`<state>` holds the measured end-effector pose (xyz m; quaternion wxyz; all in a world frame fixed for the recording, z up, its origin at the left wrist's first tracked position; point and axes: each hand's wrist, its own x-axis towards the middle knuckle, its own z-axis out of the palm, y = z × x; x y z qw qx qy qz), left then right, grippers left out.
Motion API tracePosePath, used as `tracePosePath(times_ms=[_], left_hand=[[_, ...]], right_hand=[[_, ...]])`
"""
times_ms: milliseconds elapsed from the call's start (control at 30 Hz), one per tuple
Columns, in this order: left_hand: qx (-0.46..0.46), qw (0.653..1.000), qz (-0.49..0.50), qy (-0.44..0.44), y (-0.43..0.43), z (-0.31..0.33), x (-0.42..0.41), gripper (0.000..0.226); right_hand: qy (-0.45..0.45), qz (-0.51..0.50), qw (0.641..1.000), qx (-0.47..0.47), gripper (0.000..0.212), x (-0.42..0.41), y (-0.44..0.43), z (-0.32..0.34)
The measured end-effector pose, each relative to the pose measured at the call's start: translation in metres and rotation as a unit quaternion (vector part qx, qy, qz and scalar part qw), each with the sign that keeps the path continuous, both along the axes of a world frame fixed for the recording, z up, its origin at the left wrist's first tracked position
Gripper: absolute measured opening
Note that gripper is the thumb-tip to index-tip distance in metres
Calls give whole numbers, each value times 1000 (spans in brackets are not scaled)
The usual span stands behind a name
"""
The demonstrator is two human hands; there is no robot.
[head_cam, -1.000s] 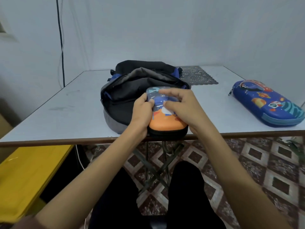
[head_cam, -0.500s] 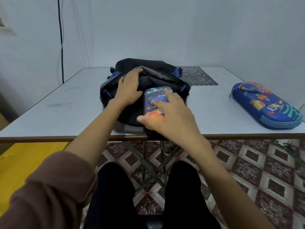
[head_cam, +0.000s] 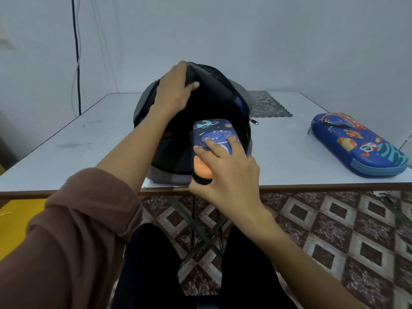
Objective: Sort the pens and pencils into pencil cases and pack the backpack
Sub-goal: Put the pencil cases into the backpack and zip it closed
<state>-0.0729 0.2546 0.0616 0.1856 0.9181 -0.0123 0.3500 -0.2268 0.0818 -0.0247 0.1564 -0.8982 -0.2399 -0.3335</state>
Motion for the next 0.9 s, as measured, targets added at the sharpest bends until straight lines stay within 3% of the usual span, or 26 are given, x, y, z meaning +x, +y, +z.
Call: tracePosePath(times_ms=[133,267,367,600,700,800,900], left_hand=[[1,1000,-5,6,8,8,2,38],[-16,1000,-16,3,7,1,2,35],[-22,999,-30,-4,4,0,-1,35],[-57,996,-62,-21,4,-6,-7,40],[-61,996,-61,-17,5,-11,-7,36],[-43,998,-51,-6,4,-15,-7,31],[-30,997,-70,-10,1,-18,-11,35]], right_hand=[[-65,13,996,66,58,12,3,7],[-28,16,997,72,61,35,10,26],[58,19,997,46,62,63,15,34],[92,16,990,-104,63,108,18,8],[33,5,993,-113,58,103,17,9],[-120,46,992,-15,23,87,15,0],[-71,69,995,28,32,75,16,-11]])
